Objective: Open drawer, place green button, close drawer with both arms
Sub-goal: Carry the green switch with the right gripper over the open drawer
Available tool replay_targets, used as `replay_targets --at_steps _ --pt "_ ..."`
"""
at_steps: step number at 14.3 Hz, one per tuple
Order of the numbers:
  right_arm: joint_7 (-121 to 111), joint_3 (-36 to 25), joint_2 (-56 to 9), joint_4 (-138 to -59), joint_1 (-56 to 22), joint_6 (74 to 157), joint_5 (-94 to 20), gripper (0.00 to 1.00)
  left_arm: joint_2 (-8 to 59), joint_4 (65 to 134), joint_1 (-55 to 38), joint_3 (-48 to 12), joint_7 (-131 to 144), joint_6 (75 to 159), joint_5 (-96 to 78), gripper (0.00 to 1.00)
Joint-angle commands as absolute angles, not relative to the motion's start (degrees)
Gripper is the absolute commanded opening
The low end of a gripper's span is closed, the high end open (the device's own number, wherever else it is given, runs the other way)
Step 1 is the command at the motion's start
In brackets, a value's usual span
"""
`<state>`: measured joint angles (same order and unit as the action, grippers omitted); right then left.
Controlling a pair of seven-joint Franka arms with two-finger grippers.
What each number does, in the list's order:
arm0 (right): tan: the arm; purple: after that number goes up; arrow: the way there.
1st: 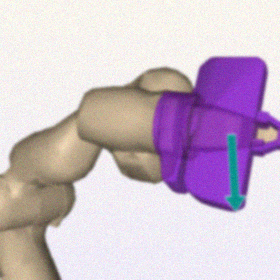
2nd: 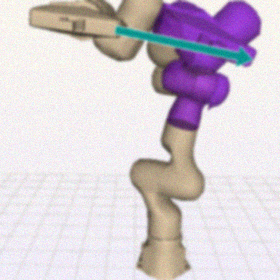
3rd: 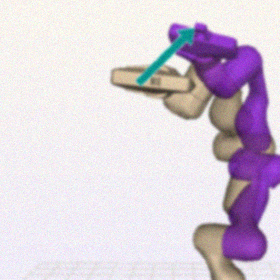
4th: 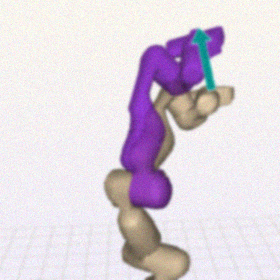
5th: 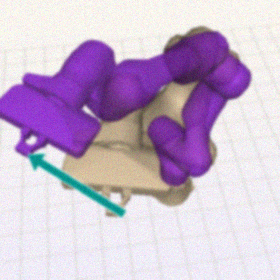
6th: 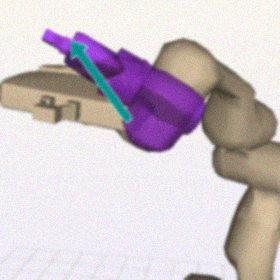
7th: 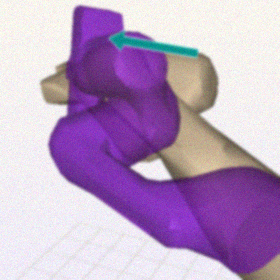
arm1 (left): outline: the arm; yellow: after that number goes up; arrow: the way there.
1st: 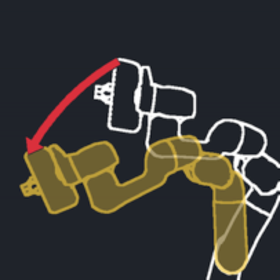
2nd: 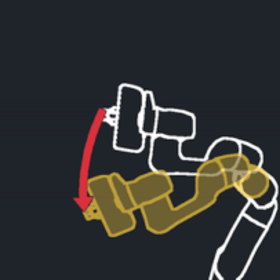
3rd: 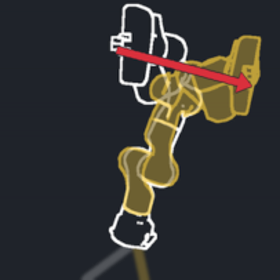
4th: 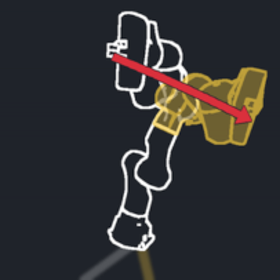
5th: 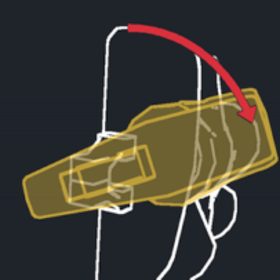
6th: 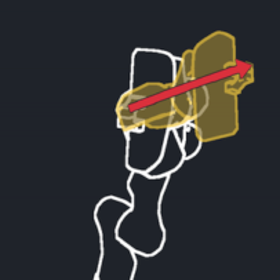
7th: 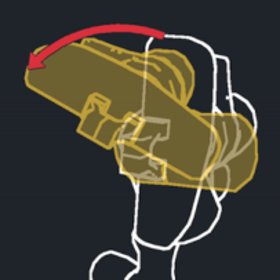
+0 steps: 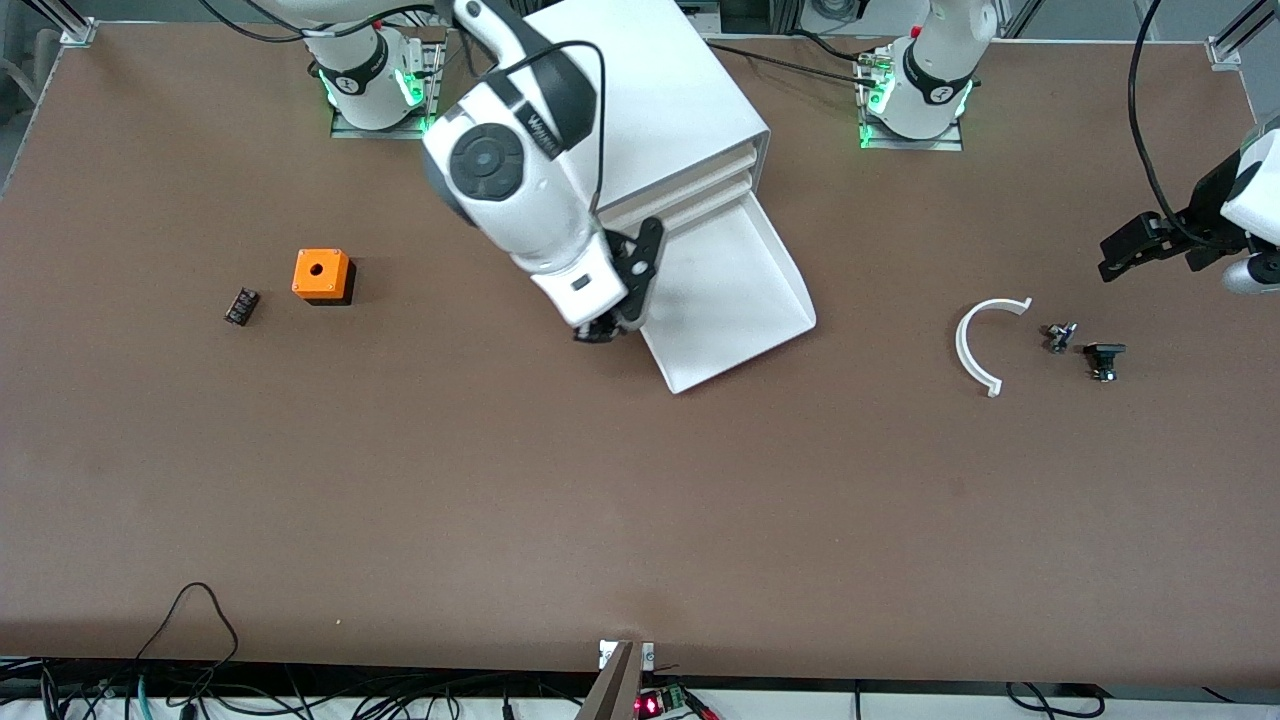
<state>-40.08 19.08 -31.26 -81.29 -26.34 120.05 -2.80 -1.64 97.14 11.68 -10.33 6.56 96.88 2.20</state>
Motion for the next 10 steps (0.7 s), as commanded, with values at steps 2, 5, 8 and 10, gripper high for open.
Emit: replay_targets --at_steps 2,5,8,10 --pt "-44.29 19.25 -38.92 -67.08 -32.42 110.32 1.48 0.30 -0.70 95.54 11.86 -10.46 6.94 96.50 1.67 1.00" --pt "-49.37 19.07 -42.35 -63.99 -35.32 108.98 2.37 0.30 -0.79 95.54 11.78 -10.46 6.94 96.50 1.67 1.00" --pt "-52.03 18.90 -44.38 -63.98 -37.43 109.51 3.42 0.30 -0.70 95.36 11.87 -10.46 6.94 96.50 1.67 1.00" --pt "-52.12 18.90 -46.13 -63.29 -38.40 109.86 4.66 0.30 -0.70 95.36 11.78 -10.55 6.94 96.59 1.67 1.00"
